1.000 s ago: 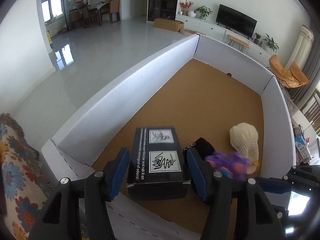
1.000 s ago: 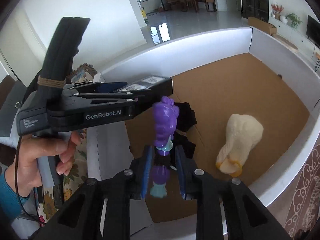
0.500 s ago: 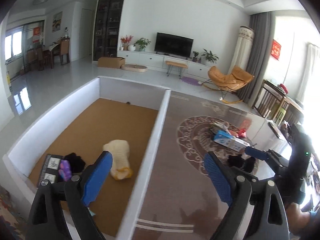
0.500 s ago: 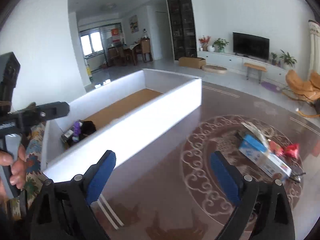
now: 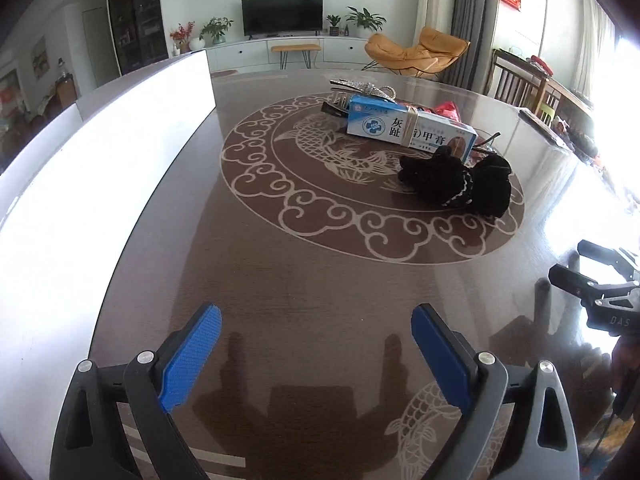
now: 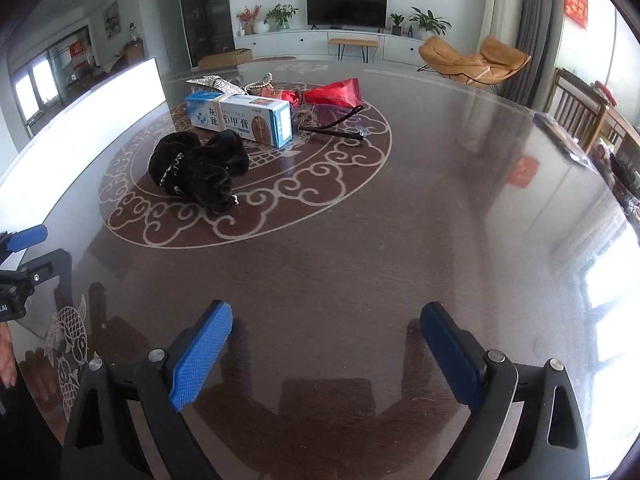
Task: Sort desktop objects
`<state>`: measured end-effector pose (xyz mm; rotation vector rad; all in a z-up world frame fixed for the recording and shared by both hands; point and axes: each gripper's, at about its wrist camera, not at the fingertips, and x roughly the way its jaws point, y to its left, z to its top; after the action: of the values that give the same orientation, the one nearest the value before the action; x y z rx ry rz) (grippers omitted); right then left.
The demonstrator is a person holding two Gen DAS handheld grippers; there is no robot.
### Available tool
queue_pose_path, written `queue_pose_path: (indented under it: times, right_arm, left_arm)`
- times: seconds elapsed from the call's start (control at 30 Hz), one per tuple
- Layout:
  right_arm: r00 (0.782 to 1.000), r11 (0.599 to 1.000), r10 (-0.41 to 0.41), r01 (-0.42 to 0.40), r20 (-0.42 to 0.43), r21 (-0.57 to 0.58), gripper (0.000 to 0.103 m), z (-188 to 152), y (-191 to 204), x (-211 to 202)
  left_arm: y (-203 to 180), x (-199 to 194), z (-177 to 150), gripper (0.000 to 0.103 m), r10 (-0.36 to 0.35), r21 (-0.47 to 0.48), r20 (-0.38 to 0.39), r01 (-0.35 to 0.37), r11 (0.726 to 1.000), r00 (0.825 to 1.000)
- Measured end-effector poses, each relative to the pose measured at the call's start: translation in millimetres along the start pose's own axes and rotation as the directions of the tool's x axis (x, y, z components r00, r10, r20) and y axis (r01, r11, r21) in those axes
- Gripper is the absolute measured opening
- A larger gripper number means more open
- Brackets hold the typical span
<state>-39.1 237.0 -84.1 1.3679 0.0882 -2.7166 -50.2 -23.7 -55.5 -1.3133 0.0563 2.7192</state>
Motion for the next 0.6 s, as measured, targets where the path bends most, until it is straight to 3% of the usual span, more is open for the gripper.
queue_pose_path:
  times: [0.23,0.37,0.4,0.6]
  right_arm:
    - [1.000,1.000,-0.004,0.004,-0.011,-0.003,0.103,-2.1,6.2,6.1]
    - [1.000,1.000,-0.008,0.008,-0.008,-0.001,0.103,-3.9,7.6,4.7]
    - [1.000,1.000,-0.008,0.008,-0.008,-0.001,0.103,-4.0,7.7,4.7]
    - [1.000,1.000,-0.013,0.013,-0.006,0.001,0.103,-4.0,8.2,4.5]
  left_arm:
    - [15.0,13.3,4.7,0.097,-0.036,-0.046,-0.004,0.036,0.998,0.999]
    - [6.9,16.1,4.3,0.097,0.006,0.001,-0.024,-0.006,1.000,1.000]
    - [3.7,17.9,4.9,0.102,0.022,0.019,-0.032,-0.022,1.000,0.999]
    - [6.1,17.5,5.1,0.103,0.021,0.006,-0.043,-0.021,1.000,0.999]
